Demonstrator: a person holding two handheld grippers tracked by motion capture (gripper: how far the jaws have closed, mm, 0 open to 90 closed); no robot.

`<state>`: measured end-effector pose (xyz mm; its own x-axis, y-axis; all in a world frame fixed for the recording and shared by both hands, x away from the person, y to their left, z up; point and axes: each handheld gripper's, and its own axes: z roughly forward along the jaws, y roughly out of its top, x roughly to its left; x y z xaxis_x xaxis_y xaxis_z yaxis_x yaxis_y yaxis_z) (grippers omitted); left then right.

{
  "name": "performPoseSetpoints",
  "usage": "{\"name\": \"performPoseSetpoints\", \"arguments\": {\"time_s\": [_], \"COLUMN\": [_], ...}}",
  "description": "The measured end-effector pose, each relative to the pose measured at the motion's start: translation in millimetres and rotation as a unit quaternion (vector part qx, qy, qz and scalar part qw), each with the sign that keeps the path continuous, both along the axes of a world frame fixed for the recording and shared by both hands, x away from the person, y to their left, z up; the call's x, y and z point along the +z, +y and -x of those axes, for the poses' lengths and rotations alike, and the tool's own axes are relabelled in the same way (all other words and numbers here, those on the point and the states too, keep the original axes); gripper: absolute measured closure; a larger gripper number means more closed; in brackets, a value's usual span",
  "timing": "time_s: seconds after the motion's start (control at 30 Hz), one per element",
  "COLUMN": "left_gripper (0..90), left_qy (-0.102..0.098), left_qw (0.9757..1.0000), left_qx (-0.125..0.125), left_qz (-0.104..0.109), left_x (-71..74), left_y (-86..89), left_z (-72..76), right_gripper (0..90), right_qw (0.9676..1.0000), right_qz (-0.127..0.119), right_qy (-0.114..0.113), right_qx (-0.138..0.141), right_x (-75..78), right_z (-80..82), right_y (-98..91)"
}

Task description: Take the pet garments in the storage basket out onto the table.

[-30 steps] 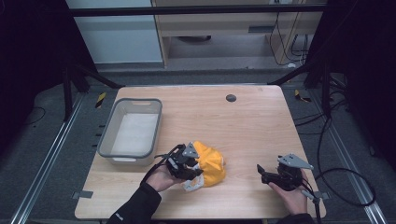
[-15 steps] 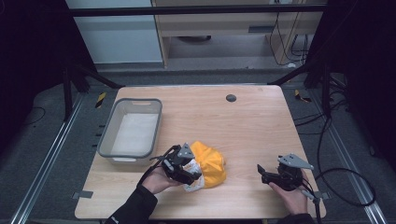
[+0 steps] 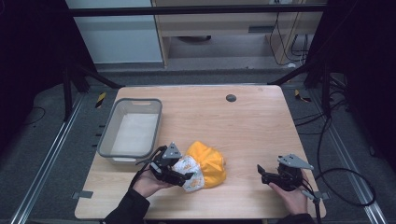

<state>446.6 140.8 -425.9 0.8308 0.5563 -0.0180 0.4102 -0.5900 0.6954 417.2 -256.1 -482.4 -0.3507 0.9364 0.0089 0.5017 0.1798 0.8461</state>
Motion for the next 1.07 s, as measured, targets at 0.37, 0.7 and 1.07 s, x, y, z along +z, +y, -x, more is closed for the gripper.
{"name": "performPoseSetpoints", "arguments": {"time_s": [0.37,0.7,1.07], "left_gripper": [15.9,14.4,12.5], "left_qy": [-0.037,-0.053,-0.066], "left_qw": [0.9970,0.9934,0.9883], "left_qx": [0.057,0.085,0.120], "left_qz": [0.039,0.055,0.066], "left_x": [-3.1,-11.1,-19.6], "left_y": [29.0,48.1,71.9], "left_z": [15.9,30.3,44.5], "right_gripper": [10.0,9.4,9.2], "right_qw": [1.0000,0.9999,0.9999], "right_qz": [0.001,0.009,0.011], "right_qy": [0.002,0.001,0.001], "right_qx": [0.002,0.006,0.003], "right_x": [0.1,-0.8,-1.0], "right_z": [0.5,1.3,1.6], "right_y": [1.1,2.7,2.8]}}
